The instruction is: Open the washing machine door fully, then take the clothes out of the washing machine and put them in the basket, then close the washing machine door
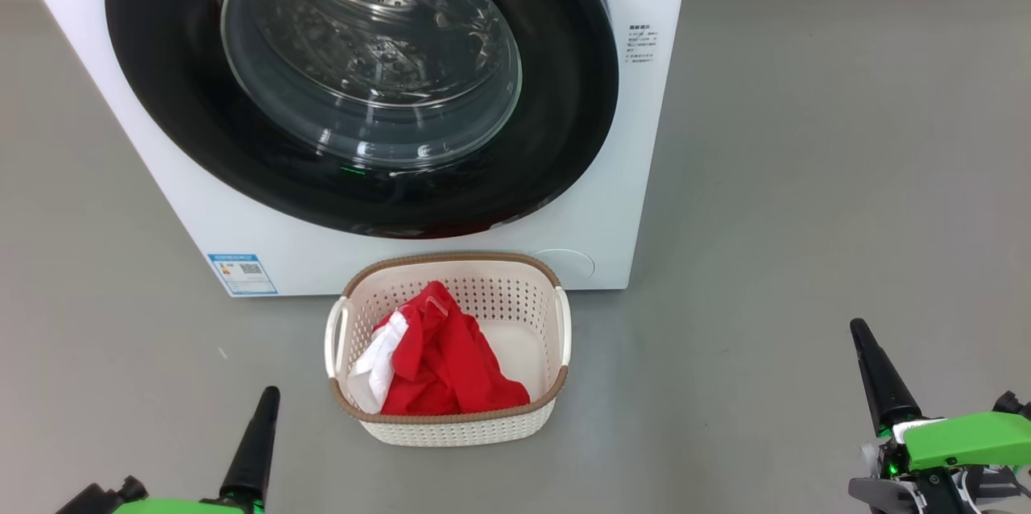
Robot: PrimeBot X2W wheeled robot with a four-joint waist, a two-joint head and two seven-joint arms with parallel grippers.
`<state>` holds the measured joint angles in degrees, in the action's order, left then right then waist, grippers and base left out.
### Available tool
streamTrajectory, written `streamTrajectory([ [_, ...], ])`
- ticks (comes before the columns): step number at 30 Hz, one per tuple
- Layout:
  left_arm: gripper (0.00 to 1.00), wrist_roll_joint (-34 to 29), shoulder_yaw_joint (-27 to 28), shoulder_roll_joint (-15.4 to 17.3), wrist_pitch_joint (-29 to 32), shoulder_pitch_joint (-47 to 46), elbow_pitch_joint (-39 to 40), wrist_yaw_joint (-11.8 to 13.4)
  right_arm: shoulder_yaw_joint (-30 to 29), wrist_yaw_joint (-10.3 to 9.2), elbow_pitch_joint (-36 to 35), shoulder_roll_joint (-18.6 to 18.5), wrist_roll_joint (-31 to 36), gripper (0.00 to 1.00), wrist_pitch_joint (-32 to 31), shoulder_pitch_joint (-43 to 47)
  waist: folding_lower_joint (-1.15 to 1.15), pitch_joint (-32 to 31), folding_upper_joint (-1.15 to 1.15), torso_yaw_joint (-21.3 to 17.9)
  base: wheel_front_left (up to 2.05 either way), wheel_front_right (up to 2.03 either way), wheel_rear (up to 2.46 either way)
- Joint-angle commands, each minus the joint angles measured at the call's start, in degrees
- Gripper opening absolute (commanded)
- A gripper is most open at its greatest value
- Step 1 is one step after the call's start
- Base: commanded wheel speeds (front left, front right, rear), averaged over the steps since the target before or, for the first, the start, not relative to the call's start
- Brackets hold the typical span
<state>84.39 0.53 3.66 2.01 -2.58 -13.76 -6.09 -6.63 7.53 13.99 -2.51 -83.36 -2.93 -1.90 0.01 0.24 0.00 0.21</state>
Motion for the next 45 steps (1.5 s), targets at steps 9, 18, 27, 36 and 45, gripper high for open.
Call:
streamTrajectory([
  [9, 0.0, 7.3, 3.15, 0.95, 1.92, -3.14, 0.17, -1.19, 1.2, -0.04, -0.37, -1.14, -7.3, 0.0, -2.02, -3.78, 0.0, -0.04, 0.0, -0.15, 0.0, 0.0, 0.0],
  [18, 0.0, 9.66, 3.73, 0.84, 2.67, -3.42, -0.18, -1.39, 1.13, -0.04, -0.03, -1.12, -9.66, 0.0, -2.74, -4.18, 0.0, -0.06, 0.0, -0.21, 0.0, 0.0, 0.0],
  [27, 0.0, 9.46, 3.96, 0.68, 2.85, -3.44, -0.19, -1.39, 1.01, -0.04, -0.02, -1.03, -9.55, 0.0, -2.84, -4.19, 0.0, -0.06, 0.0, -0.21, 0.0, 0.0, 0.0],
  [36, 0.0, 9.31, 4.15, 0.54, 3.01, -3.45, -0.2, -1.4, 0.91, -0.04, -0.01, -0.97, -9.47, 0.0, -2.91, -4.2, 0.0, -0.06, 0.0, -0.21, 0.0, 0.0, 0.0],
  [45, 0.0, 9.12, 4.36, 0.39, 3.18, -3.47, -0.21, -1.4, 0.8, -0.04, -0.01, -0.89, -9.38, 0.0, -3.0, -4.21, 0.0, -0.06, 0.0, -0.21, 0.0, 0.0, 0.0],
])
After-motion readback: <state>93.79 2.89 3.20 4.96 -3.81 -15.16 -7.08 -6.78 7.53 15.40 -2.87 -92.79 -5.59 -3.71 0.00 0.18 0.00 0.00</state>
